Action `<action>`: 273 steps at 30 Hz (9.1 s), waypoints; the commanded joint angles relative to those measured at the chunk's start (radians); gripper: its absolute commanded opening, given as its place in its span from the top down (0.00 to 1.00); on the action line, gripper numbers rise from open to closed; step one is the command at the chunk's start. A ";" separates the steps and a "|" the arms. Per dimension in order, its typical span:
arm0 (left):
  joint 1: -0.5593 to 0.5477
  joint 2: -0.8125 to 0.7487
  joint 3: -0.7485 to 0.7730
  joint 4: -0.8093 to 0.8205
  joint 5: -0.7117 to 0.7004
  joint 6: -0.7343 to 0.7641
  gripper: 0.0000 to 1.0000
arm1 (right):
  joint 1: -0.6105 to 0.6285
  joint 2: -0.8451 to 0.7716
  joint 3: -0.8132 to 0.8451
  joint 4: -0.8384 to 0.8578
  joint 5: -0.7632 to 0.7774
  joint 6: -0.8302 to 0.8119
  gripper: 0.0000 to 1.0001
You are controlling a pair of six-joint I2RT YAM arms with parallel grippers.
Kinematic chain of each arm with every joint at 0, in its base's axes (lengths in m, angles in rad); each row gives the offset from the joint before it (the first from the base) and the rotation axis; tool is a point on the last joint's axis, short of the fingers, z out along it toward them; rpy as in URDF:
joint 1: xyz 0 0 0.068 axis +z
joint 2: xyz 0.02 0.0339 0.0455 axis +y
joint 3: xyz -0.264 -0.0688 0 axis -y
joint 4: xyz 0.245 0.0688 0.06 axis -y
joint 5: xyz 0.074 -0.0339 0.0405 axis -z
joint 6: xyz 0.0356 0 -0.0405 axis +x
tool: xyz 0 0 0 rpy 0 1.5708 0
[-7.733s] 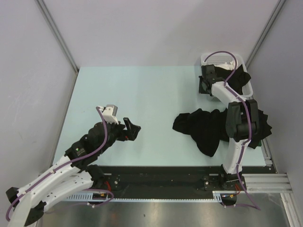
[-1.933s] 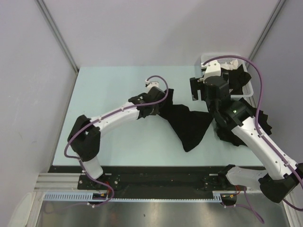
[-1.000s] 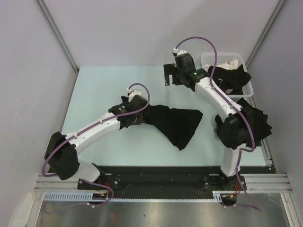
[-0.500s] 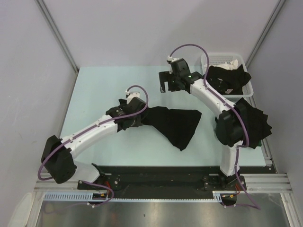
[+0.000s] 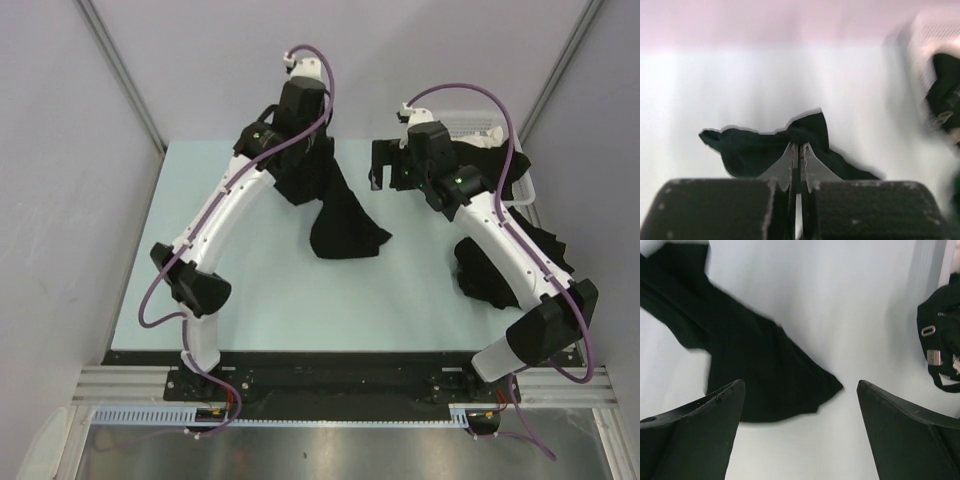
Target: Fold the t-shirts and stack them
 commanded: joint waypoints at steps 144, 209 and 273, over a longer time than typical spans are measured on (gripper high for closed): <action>-0.209 -0.909 -0.818 -0.179 -0.293 -0.303 0.48 | 0.443 0.551 -0.181 0.348 0.113 -0.075 0.22; -0.213 -0.686 -0.957 0.085 -0.143 -0.243 0.48 | 0.038 0.273 -0.160 -0.045 0.212 -0.101 1.00; 0.091 0.031 -0.586 0.217 -0.083 -0.085 0.46 | -0.077 -0.242 -0.054 -0.537 0.464 0.068 1.00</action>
